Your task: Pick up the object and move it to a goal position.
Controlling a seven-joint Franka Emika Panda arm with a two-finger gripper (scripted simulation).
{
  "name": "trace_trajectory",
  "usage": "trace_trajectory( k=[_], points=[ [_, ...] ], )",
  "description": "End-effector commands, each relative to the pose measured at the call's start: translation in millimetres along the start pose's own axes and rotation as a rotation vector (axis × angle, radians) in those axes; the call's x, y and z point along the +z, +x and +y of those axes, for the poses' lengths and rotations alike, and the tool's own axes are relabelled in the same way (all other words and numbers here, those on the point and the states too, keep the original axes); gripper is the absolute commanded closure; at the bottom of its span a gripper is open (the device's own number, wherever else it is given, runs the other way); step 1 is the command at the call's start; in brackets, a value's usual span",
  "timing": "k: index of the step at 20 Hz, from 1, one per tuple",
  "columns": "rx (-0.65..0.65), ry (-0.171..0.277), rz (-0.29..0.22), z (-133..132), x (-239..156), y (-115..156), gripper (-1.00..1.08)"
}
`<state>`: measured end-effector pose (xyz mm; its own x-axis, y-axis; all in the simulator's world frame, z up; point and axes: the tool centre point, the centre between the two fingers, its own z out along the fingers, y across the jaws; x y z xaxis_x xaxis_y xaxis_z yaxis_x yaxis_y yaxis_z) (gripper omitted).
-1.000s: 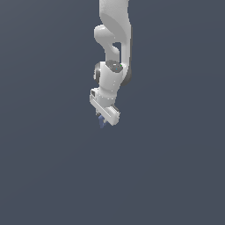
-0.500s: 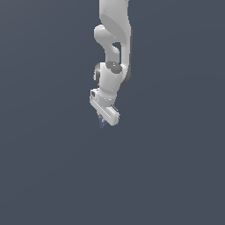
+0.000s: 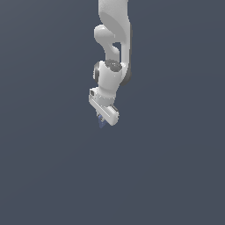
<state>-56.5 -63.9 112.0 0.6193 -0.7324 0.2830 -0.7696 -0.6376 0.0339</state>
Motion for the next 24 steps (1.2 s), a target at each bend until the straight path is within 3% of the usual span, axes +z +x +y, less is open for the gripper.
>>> trace_trajectory(
  k=[1,10,24],
  points=[
    [0.001,0.001,0.000,-0.3,-7.2,6.0,1.08],
    [0.000,0.002,-0.002,-2.6,-56.8,46.2,1.08],
    [-0.001,0.005,-0.004,-10.0,-172.6,141.1,1.08]
  ],
)
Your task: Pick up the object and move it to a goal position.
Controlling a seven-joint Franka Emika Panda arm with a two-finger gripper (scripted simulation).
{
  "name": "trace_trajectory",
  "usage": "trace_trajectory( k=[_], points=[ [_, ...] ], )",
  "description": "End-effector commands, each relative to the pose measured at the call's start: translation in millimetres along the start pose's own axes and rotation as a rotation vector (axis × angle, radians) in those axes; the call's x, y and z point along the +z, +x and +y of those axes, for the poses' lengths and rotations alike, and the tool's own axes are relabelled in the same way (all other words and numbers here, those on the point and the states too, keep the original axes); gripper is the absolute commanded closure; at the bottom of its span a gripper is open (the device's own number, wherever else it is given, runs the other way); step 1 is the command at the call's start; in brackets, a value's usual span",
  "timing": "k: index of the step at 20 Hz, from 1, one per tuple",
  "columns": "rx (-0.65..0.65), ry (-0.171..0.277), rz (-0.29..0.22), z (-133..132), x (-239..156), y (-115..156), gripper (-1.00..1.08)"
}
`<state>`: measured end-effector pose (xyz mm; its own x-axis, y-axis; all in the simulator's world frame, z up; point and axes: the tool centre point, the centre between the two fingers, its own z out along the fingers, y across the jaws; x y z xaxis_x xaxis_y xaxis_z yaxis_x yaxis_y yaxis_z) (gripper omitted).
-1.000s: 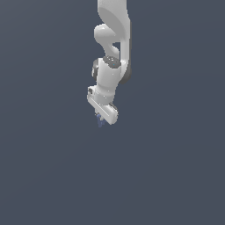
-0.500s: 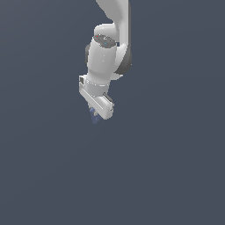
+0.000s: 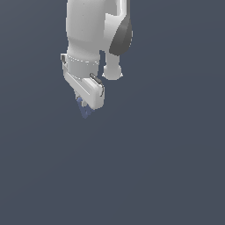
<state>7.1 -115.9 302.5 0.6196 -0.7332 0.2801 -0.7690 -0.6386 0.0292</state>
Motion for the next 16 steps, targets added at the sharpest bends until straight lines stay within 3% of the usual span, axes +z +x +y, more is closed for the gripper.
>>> trace_trajectory(
  k=[1,16],
  points=[
    [-0.001,0.000,-0.001,-1.3,-19.8,15.9,1.08],
    [-0.003,0.000,0.000,-10.0,-107.3,89.9,1.08]
  ],
)
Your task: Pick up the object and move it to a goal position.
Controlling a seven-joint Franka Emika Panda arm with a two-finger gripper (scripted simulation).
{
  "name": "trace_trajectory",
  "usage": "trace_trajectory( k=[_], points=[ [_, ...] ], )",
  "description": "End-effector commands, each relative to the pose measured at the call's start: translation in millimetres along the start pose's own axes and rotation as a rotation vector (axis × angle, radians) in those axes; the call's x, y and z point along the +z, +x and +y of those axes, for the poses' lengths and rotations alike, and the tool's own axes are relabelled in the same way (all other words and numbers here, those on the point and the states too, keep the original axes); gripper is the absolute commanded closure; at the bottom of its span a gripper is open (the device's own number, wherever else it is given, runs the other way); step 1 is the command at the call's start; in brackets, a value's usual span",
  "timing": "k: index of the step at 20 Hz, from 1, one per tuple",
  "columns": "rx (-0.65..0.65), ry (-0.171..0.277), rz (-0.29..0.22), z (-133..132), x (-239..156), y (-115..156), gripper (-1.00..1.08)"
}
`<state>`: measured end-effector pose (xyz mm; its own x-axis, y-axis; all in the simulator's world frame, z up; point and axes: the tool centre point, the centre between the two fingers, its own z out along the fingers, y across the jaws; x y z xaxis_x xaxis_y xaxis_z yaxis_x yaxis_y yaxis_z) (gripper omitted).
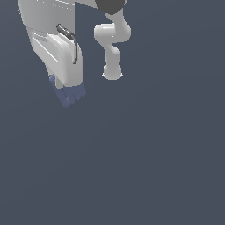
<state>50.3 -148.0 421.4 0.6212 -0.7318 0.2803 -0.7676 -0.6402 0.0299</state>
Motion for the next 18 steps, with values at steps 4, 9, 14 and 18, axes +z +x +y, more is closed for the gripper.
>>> trace_trajectory(
  k=[4,9,14,18],
  points=[
    [-0.001,-0.001,0.000,-2.7,-24.7,21.3,1.08],
    [-0.001,-0.002,0.001,-5.0,-43.4,37.7,1.08],
    [-0.001,-0.002,0.002,-6.9,-58.8,51.8,1.08],
    [-0.001,-0.003,0.002,-8.2,-68.3,60.6,1.08]
  ],
)
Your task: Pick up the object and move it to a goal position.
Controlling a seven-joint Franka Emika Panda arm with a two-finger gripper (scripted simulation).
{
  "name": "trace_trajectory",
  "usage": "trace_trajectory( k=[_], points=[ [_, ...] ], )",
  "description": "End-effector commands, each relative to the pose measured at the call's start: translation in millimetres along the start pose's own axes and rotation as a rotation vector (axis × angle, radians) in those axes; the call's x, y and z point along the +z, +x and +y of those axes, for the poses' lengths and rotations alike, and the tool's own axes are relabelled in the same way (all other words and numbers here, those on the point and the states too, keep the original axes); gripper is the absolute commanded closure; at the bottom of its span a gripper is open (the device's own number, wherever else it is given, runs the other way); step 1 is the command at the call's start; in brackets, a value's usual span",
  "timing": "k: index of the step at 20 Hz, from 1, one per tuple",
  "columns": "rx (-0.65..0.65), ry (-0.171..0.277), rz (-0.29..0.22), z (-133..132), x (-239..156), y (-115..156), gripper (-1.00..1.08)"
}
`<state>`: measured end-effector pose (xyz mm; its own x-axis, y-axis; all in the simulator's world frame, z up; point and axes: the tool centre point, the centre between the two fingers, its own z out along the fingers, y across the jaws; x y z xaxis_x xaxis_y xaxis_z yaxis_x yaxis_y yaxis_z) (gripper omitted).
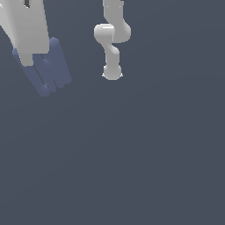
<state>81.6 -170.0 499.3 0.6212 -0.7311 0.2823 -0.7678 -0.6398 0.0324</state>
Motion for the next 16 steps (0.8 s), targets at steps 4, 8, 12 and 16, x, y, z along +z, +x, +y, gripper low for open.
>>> trace_trajectory(
  k=[4,8,12,16],
  points=[
    [0.000,-0.001,0.000,-1.3,-9.8,9.2,1.08],
    [0.001,-0.001,0.001,-1.9,-13.7,13.0,1.08],
    [0.001,-0.001,0.001,-2.1,-15.8,15.2,1.08],
    [0.001,-0.001,0.001,-2.3,-16.4,15.8,1.08]
  ],
)
